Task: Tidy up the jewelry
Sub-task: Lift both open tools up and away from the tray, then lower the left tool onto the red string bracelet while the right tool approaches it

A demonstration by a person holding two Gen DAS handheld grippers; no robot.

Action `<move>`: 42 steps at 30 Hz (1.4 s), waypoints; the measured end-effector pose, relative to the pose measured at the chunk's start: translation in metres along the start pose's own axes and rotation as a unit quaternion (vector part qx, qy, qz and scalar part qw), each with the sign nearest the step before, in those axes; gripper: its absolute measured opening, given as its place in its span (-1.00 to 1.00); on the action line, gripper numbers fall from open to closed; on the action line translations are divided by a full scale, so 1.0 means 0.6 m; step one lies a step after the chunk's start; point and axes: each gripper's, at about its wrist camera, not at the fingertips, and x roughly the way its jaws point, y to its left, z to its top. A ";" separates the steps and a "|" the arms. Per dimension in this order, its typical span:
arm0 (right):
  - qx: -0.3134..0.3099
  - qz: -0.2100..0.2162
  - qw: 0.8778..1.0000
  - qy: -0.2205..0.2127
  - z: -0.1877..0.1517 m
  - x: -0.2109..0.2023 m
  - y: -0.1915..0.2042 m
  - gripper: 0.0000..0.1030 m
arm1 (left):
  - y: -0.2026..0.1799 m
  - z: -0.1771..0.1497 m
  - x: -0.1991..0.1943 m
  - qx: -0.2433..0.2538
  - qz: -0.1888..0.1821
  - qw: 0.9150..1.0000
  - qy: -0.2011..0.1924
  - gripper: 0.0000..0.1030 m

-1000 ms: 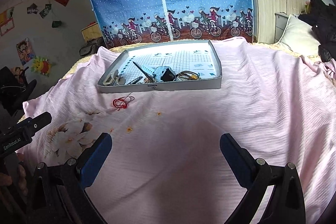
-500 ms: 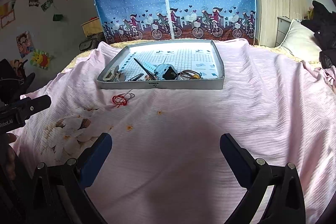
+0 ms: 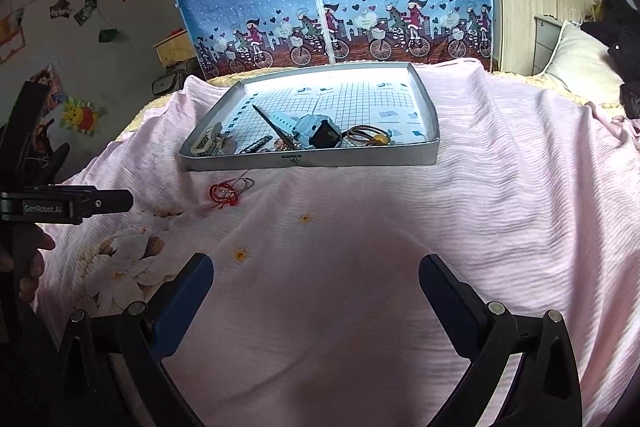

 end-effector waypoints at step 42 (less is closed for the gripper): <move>-0.104 0.136 0.977 0.125 0.117 0.285 0.064 -0.68 | 0.056 0.079 0.180 -0.013 -0.167 0.985 0.051 -0.35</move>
